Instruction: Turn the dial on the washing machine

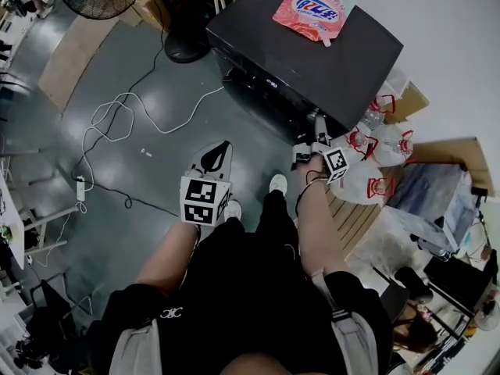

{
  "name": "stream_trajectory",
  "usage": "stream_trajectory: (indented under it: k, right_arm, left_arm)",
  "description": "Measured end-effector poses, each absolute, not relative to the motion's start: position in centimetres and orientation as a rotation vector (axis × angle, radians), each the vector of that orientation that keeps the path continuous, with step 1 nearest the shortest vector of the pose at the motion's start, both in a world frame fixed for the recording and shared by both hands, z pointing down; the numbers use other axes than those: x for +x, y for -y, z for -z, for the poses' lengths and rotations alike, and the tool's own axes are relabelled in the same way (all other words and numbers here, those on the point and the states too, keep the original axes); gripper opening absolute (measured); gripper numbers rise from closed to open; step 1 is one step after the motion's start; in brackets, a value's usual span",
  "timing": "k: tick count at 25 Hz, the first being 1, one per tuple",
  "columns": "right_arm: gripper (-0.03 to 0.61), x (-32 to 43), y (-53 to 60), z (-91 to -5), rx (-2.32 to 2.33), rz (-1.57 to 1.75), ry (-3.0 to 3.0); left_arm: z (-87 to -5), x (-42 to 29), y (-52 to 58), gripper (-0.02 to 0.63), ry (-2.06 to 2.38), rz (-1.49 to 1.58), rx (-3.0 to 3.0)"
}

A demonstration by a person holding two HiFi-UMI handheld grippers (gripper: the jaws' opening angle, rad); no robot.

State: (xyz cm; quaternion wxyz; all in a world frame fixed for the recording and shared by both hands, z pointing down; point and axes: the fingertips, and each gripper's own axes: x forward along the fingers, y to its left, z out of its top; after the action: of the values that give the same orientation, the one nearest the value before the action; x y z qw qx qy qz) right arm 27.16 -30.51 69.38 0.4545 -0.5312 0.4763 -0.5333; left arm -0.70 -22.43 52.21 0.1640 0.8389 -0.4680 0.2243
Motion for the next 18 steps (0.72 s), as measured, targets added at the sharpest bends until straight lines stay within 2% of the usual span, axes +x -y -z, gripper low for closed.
stream_trajectory:
  k: [13,16,18]
  right_arm:
    - [0.265,25.4,27.6,-66.5,-1.650,1.213,-1.526]
    - [0.244,24.5,26.0,-62.2,-1.681,1.110,-1.720]
    - [0.198,24.0,25.0,-58.9,-1.745,0.999,-1.847]
  left_arm:
    - [-49.6,-0.1,23.3,-0.005,1.297,-0.552,2.486]
    - [-48.4,0.3,23.3,-0.005,1.279,-0.502,2.525]
    - [-47.4,0.3,23.2,-0.005,1.274,-0.462,2.548]
